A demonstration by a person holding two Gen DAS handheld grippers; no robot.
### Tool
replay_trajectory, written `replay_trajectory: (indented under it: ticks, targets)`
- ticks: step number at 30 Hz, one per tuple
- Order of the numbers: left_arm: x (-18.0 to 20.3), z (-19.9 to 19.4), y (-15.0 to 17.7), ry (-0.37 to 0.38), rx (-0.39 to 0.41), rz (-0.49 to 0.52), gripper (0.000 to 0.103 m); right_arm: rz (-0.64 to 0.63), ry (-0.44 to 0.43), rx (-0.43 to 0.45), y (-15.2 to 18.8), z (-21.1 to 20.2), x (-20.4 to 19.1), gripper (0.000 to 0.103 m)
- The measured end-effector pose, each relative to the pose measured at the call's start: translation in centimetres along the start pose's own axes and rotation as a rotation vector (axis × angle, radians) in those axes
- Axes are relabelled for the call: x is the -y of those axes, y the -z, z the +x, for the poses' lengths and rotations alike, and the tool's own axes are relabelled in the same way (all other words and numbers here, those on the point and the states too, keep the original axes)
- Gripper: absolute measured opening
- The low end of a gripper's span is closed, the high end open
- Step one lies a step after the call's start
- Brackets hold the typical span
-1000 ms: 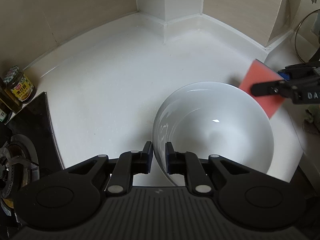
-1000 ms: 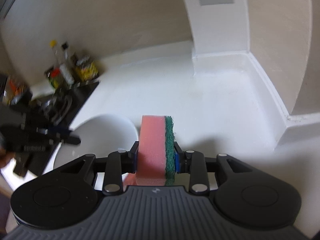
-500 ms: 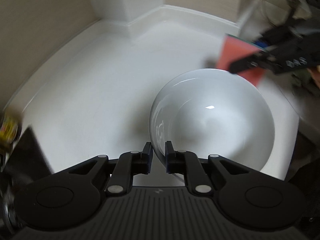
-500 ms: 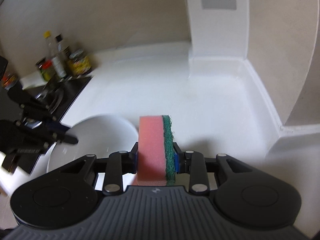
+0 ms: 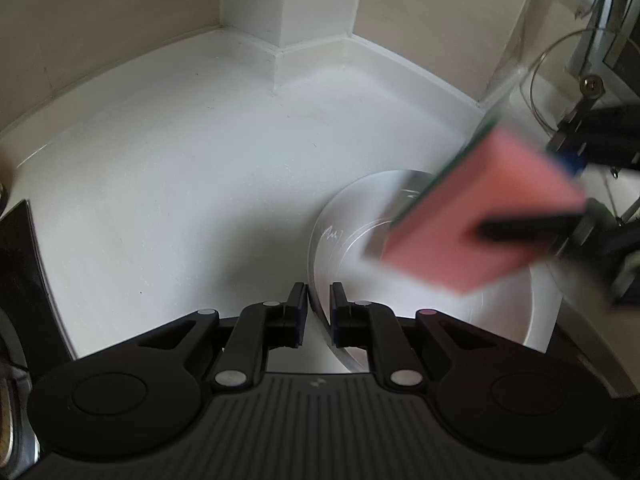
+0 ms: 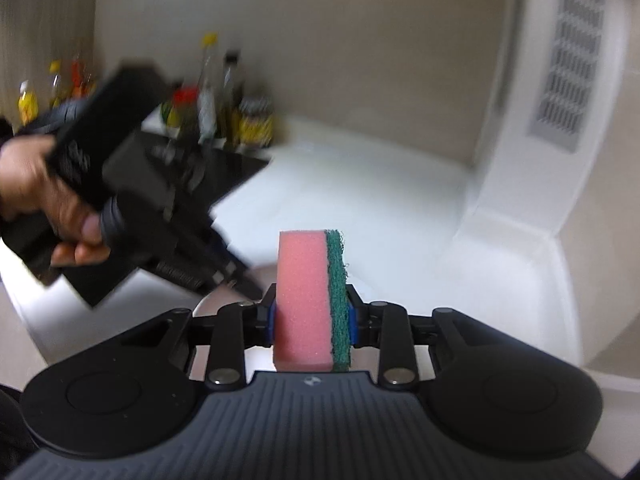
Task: Clean bowl
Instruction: 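Move the sponge in the right gripper over the bowl interior, then rub the sponge around the bowl interior while the left gripper holds the rim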
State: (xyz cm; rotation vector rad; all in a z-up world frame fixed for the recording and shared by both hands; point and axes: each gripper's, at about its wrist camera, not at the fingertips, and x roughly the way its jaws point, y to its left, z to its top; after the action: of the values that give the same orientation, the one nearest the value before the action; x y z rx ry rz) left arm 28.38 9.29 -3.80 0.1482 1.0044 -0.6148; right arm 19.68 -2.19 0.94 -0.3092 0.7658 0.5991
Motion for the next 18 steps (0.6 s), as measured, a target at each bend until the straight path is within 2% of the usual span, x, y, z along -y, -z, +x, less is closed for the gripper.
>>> replay_trajectory:
  ticks: [5,12,18]
  targets:
    - [0.8,0.0,0.3,-0.036,0.01,0.001,0.011,-0.124,0.002,-0.177,-0.4,2.3,-2.1,0.028]
    - [0.9,-0.1,0.4,-0.062,0.021,-0.021,0.012,-0.115,-0.022,-0.374,-1.7,2.5,-1.7,0.028]
    - [0.7,-0.4,0.5,-0.067,0.017,-0.003,0.012,-0.129,0.006,-0.416,-2.0,2.5,-1.0,0.027]
